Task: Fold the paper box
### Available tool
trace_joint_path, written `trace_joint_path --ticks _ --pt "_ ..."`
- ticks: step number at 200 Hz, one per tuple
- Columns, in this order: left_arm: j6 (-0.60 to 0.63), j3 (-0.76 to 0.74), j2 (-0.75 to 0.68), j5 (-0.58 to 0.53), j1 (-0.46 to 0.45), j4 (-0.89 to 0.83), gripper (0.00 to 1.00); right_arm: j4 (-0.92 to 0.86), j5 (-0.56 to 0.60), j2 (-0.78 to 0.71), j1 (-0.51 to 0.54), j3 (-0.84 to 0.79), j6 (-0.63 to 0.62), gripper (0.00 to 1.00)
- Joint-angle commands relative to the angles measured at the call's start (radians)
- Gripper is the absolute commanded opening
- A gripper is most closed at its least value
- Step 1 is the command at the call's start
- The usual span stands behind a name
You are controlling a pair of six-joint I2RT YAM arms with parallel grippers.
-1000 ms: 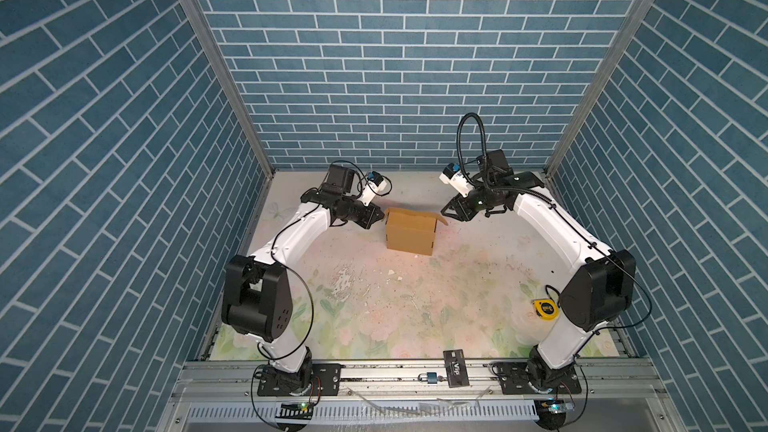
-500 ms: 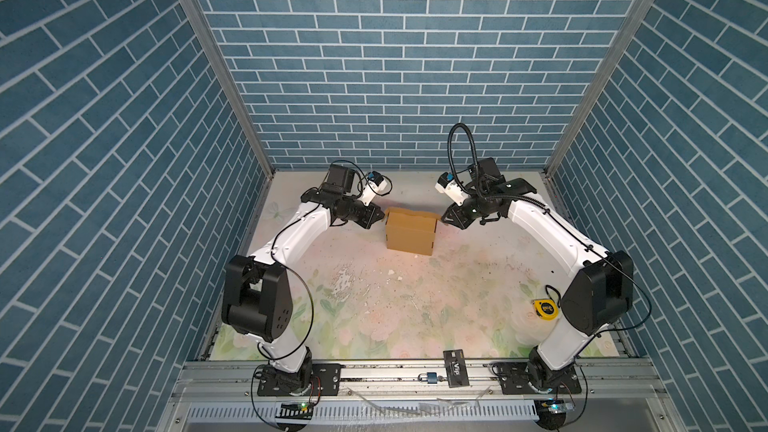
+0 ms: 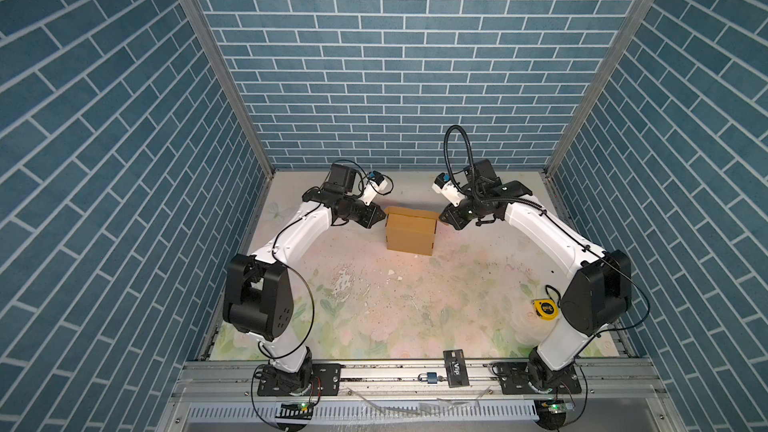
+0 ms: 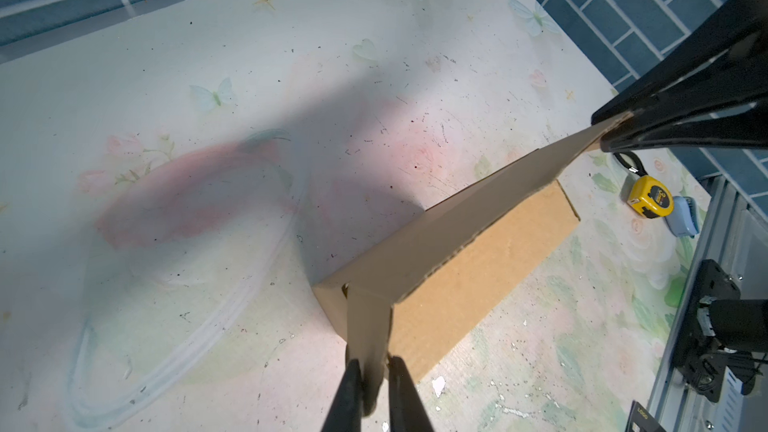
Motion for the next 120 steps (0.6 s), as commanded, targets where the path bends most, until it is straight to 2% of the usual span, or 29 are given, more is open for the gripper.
trace_joint_path --ticks 1,70,98,120 --pt "-0.005 0.025 0.002 -0.01 -0.01 -0.018 0.08 -0.013 0.02 -0.023 0.004 -0.012 0.009 0.15" --pt "-0.031 0.033 -0.006 -0.01 -0.015 -0.021 0.08 -0.013 0.03 -0.071 0.004 -0.049 0.049 0.14" --pt "-0.047 0.035 0.0 -0.005 -0.022 -0.017 0.07 -0.001 0.023 -0.073 0.007 -0.048 0.071 0.04" --pt "-0.059 0.043 -0.005 -0.006 -0.025 -0.02 0.07 0.006 0.013 -0.071 0.014 -0.043 0.089 0.0"
